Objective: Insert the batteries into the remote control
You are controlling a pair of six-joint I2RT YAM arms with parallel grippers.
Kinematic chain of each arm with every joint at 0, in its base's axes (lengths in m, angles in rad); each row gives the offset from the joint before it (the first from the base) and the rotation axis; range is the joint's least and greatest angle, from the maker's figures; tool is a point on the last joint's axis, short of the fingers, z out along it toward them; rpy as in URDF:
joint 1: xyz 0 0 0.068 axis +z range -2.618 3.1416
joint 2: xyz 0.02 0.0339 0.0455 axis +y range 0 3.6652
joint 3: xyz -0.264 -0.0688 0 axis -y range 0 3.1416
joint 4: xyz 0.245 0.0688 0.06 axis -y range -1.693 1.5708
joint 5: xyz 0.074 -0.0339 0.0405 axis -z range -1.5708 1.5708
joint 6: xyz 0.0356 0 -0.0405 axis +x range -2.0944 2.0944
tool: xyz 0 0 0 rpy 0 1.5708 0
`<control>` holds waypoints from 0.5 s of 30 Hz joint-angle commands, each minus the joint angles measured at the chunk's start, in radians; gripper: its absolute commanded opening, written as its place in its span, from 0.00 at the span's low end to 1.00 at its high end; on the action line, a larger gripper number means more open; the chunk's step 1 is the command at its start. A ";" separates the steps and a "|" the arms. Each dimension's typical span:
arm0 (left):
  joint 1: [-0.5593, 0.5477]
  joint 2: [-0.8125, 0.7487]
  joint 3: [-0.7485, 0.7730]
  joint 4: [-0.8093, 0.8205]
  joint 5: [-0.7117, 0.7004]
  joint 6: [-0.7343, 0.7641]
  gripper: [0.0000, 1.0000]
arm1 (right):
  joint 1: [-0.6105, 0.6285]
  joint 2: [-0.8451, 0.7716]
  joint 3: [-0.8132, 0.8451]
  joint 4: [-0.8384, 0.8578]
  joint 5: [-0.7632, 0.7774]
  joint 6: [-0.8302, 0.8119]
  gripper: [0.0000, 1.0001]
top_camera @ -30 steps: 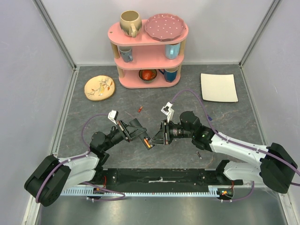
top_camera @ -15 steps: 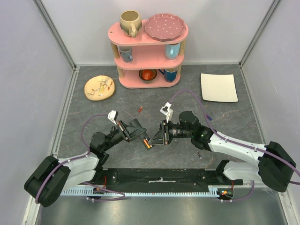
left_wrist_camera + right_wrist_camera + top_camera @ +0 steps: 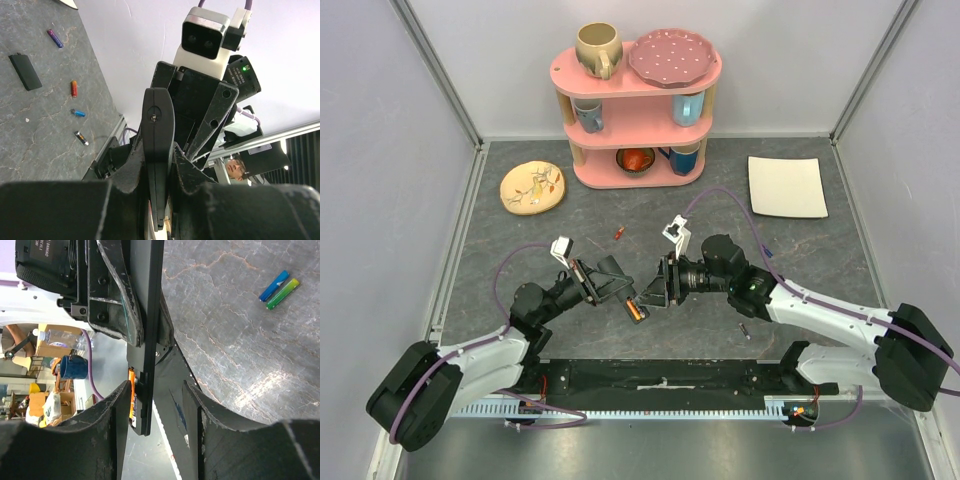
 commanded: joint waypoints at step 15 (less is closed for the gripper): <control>-0.005 -0.016 0.041 -0.003 0.027 0.057 0.02 | 0.017 0.044 0.077 -0.048 -0.028 -0.056 0.49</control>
